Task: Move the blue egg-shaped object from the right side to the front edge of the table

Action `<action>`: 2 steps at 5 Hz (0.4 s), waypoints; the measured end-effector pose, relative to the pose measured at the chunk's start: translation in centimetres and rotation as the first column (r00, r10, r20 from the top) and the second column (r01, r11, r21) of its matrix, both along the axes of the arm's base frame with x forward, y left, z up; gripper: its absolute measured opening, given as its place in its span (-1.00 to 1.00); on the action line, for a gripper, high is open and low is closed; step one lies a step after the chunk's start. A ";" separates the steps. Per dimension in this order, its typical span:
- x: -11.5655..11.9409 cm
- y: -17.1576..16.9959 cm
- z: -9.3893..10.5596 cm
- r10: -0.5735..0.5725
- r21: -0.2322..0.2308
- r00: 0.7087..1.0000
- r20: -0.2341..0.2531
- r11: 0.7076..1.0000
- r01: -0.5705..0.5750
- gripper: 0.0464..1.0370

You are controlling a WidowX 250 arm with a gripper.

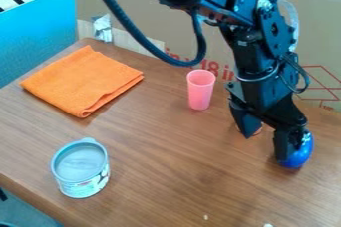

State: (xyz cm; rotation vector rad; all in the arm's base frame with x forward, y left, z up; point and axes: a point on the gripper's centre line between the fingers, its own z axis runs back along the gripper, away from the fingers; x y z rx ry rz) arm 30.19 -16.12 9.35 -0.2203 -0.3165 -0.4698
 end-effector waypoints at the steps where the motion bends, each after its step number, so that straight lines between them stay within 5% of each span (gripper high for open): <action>1: 1.2 -0.8 -0.9 0.007 0.029 1.000 -0.008 1.000 -0.007 0.93; 2: 2.4 -1.7 -2.0 0.037 0.067 0.999 -0.035 0.997 -0.034 0.93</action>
